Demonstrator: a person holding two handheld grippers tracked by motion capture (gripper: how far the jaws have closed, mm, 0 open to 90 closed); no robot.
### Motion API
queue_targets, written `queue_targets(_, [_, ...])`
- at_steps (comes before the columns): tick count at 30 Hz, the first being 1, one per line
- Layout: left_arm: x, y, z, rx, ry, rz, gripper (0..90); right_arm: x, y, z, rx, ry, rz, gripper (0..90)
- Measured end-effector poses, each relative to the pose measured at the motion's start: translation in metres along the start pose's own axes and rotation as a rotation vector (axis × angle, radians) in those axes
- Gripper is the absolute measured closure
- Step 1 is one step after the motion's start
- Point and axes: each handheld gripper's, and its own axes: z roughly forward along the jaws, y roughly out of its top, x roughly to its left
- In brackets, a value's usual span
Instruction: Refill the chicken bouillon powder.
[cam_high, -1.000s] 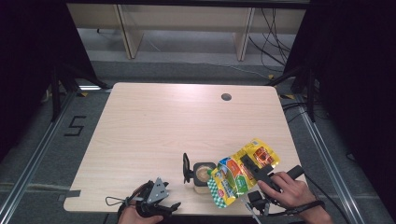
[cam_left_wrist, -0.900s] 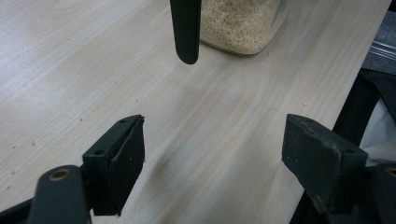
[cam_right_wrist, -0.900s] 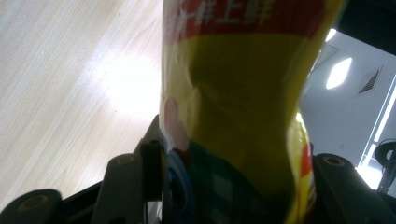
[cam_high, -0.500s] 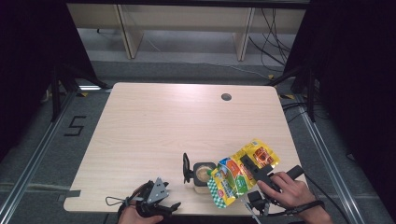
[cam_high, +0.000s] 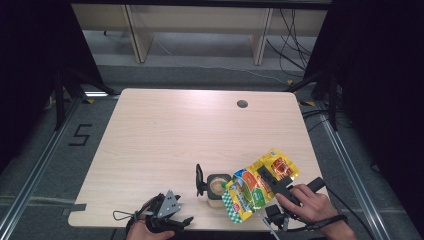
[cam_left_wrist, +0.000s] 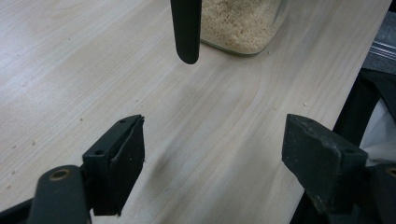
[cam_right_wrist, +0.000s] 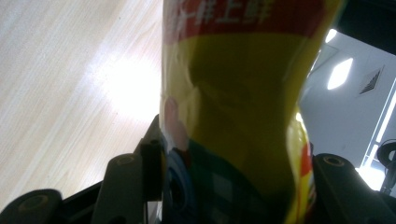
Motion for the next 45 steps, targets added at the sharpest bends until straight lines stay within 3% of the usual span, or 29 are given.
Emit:
queue_targets(21, [0.001, 0.0002, -0.0007, 0.008, 0.005, 0.011, 21.2, 0.0004, 0.0002, 0.0003, -0.011, 0.01, 0.001, 50.3])
queue_targets(26, [0.0, 0.0004, -0.0004, 0.0, 0.003, -0.003, 21.3, 0.0003, -0.0003, -0.0002, -0.007, 0.005, -0.001, 50.3])
queue_targets(37, [0.0023, 0.0008, -0.0011, 0.004, 0.003, 0.026, 21.3, 0.0007, -0.0007, 0.0001, -0.011, 0.011, 0.006, 50.3])
queue_targets(39, [0.0002, 0.0003, -0.0008, -0.003, 0.0, -0.01, 21.2, 0.0003, -0.0006, 0.0, -0.011, 0.011, 0.006, 50.3])
queue_targets(43, [0.0001, 0.0005, -0.0007, -0.003, 0.0, -0.011, 21.2, 0.0002, -0.001, -0.0002, -0.017, 0.008, 0.013, 50.3])
queue_targets(45, [0.0018, 0.0006, -0.0009, 0.01, 0.008, 0.014, 21.3, 0.0, -0.0011, -0.0005, -0.013, 0.018, 0.013, 50.3])
